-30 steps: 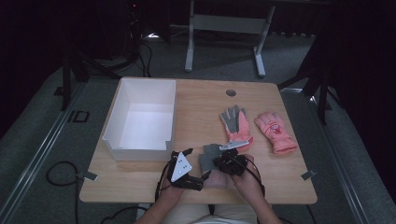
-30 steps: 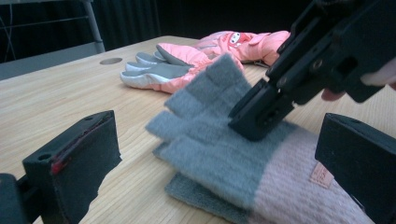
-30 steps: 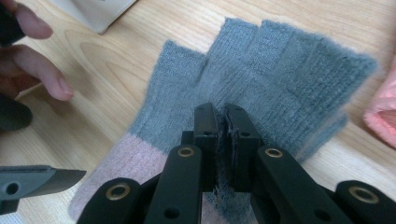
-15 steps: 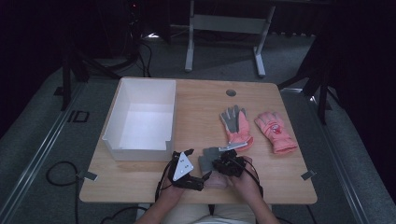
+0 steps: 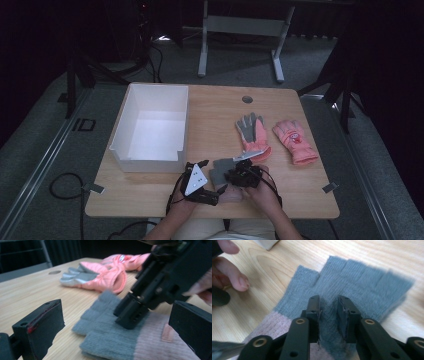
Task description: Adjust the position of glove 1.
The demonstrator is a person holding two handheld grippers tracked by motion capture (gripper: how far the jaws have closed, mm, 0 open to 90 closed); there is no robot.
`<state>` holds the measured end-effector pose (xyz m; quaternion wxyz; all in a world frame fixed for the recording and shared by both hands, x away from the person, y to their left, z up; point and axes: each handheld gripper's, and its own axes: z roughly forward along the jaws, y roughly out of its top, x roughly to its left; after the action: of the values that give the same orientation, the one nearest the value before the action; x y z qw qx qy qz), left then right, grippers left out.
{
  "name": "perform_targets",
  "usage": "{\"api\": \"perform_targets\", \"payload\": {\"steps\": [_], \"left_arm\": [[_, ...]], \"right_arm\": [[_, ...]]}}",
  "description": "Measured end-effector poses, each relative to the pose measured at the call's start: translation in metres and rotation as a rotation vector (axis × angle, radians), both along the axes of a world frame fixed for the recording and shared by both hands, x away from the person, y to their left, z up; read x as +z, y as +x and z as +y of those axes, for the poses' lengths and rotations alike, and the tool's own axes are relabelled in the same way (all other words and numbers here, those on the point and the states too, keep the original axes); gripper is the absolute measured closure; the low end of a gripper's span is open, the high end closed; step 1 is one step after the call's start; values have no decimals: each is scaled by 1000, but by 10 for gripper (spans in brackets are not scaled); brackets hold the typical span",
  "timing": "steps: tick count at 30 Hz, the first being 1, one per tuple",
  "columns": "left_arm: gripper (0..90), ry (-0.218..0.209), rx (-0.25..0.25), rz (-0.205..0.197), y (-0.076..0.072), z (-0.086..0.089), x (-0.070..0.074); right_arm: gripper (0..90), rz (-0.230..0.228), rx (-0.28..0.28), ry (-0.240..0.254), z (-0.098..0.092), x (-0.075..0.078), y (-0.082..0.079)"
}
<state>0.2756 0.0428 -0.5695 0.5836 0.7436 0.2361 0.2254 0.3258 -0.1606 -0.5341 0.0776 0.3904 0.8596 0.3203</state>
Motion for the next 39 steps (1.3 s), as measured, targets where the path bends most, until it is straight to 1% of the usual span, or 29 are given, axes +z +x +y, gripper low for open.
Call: {"api": "perform_targets", "payload": {"steps": [1,2,3,5,7,9,10,11,13,16,17,18,19,20,21,22,23,24,25,27,28,29,30,32,34,36,37,38,39], "left_arm": [[0,-3,-21,10,0,0,1],[0,2,-30,15,0,0,1],[0,18,-39,23,0,0,2],[0,25,-79,33,-2,-1,4],[0,50,-100,18,-7,-2,7],[0,63,-100,7,-13,-3,8],[0,79,-86,15,-16,-4,9],[0,86,-86,44,-17,-5,11],[0,90,-107,106,-18,-6,13],[0,135,-112,143,-19,-10,16],[0,137,-118,156,-18,-11,18],[0,130,-150,176,-16,-10,19],[0,118,-169,177,-16,-9,20],[0,123,-179,173,-16,-9,20],[0,149,-190,171,-15,-11,19],[0,182,-185,156,-16,-13,17],[1,202,-199,151,-16,-15,16],[47,202,-199,151,-16,-15,16],[68,250,-220,136,-17,-22,12],[135,296,-250,112,-17,-27,8],[142,318,-256,103,-17,-29,6],[151,348,-270,100,-16,-32,3],[174,387,-278,74,-17,-34,0],[204,436,-273,41,-18,-36,-4],[242,460,-260,13,-19,-36,-5],[290,483,-254,-8,-19,-35,-5],[311,493,-251,-14,-19,-35,-5],[336,514,-239,-20,-18,-36,-7],[341,519,-242,-28,-18,-36,-8]], "right_arm": [[708,-7,-4,4,-2,4,0],[703,-18,-11,14,-5,8,0],[697,-25,-18,16,-8,11,1],[696,-49,-30,15,-15,18,5],[685,-54,-48,23,-21,22,9],[668,-65,-67,30,-29,25,13],[657,-68,-75,36,-31,26,15],[651,-66,-83,44,-34,27,16],[650,-55,-90,51,-38,25,18],[639,-34,-110,58,-43,19,22],[631,-29,-115,59,-43,18,23],[619,-25,-116,61,-44,16,25],[615,-14,-121,65,-44,14,27],[610,-9,-124,63,-43,11,28],[605,4,-129,59,-43,8,30],[593,13,-131,59,-43,5,31],[583,22,-137,64,-43,2,32],[583,22,-137,64,-43,2,32],[546,31,-144,75,-42,-2,34],[527,34,-153,77,-40,-4,36],[511,31,-155,74,-38,-6,37],[501,31,-157,75,-37,-7,38],[489,36,-161,77,-35,-8,39],[473,44,-168,71,-32,-11,41],[456,52,-175,56,-31,-13,42],[439,59,-182,58,-30,-15,42],[434,56,-185,56,-31,-16,42],[433,56,-186,58,-31,-16,42],[432,55,-188,56,-30,-16,42]]}}
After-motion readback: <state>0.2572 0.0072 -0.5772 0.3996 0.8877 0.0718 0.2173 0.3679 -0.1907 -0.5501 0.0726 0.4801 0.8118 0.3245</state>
